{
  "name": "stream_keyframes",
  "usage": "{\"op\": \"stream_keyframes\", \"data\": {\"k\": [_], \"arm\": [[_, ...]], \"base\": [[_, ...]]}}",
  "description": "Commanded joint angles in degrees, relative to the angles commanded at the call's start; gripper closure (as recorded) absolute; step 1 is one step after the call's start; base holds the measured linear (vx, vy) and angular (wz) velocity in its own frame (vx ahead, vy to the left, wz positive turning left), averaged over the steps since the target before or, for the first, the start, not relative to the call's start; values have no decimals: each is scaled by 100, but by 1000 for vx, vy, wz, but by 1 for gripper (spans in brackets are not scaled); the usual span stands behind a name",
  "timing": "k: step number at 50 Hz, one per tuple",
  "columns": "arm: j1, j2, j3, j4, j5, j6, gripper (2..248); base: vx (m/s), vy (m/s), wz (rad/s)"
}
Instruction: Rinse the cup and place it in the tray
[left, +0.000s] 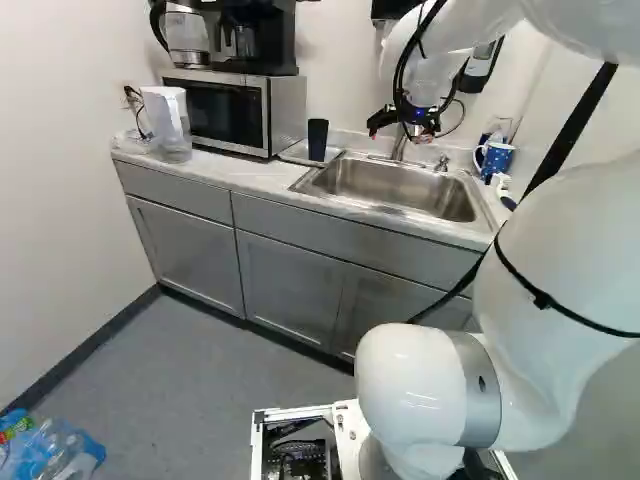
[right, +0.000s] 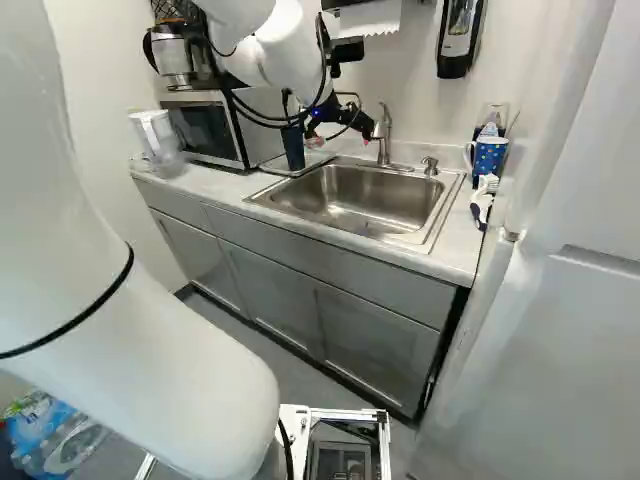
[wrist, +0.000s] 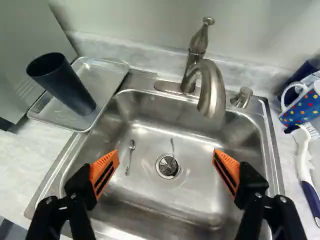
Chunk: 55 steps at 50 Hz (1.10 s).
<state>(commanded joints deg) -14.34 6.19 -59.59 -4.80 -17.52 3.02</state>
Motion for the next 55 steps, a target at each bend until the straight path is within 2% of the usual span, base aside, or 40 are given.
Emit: {"op": "stream_keyframes", "data": {"k": [17,25,55], "arm": [[-245,146,137,0,-391,0,3],[-325,175,164,0,-428,0,3],[-332,175,164,0,-428,0,3]], "base": [[0,0,0],[0,0,0],[0,0,0]]}}
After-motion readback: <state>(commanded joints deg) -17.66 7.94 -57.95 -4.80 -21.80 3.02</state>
